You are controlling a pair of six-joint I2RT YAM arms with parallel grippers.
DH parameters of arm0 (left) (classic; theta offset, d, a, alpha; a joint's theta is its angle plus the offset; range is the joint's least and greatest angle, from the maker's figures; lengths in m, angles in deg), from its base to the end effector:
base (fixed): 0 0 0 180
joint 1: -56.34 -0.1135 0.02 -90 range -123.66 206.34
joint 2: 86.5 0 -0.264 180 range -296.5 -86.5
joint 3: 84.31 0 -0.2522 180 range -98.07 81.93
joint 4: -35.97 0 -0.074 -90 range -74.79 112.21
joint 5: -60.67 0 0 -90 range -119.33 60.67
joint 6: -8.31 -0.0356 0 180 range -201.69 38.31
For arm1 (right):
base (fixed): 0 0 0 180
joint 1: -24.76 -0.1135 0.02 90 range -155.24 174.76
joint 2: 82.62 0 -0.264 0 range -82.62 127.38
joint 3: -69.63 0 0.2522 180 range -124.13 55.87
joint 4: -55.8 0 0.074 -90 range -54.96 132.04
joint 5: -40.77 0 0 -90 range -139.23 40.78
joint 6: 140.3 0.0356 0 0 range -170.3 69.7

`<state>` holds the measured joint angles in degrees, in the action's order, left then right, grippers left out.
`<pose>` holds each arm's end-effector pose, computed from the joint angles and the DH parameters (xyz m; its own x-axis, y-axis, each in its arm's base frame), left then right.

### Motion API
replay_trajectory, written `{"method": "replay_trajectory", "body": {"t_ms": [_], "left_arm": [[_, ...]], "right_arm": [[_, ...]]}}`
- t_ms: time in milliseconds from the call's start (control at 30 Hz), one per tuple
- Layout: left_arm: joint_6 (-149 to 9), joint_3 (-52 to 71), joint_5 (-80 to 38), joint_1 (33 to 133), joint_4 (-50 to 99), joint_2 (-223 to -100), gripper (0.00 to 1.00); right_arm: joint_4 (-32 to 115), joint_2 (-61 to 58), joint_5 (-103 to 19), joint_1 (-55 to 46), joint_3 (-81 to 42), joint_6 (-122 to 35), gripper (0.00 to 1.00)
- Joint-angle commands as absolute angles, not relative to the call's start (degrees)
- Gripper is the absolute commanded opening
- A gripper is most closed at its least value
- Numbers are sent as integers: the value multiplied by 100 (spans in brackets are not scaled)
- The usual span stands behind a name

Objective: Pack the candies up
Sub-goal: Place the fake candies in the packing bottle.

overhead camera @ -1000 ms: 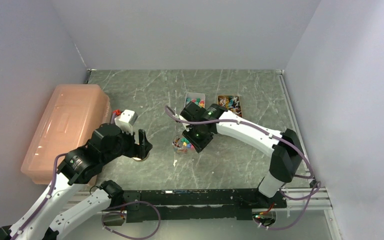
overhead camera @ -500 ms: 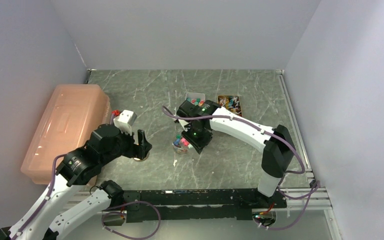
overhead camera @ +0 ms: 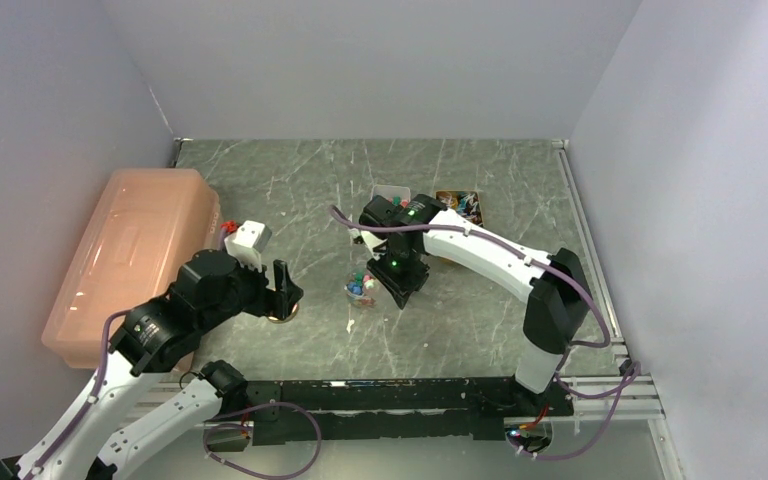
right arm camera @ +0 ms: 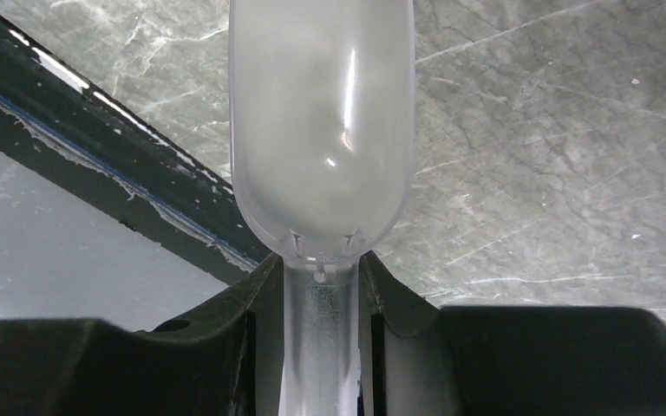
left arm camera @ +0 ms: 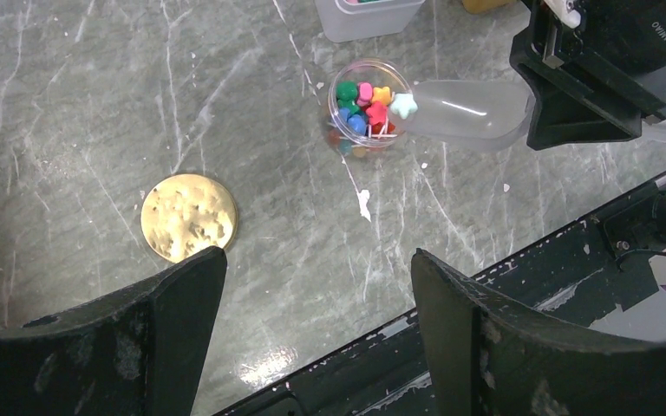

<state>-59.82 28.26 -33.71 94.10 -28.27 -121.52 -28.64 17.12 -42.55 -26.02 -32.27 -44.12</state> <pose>0.0884 -0.0651 0.3424 -0.5953 -0.0087 -0.8035 0.3637 0.8887 -0.2791 0.2063 0.2593 0.2748 -0.7068 -0.6969 -0.1211 -0.7074 0.6950 0.1291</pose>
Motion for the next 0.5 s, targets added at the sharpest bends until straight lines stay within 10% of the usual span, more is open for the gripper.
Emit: {"method": "replay_trajectory", "body": {"t_ms": [0,467], "left_arm": [[-5993,2744,-3343,9436,-2692,-12089,84],[-6010,2744,-3302,9432,-2674,-11992,84]], "right_arm": [[-3004,1535,-3974,-2520,-3334,-4322,0],[-3171,1262,-3797,-2472,-3428,-4180,0]]}}
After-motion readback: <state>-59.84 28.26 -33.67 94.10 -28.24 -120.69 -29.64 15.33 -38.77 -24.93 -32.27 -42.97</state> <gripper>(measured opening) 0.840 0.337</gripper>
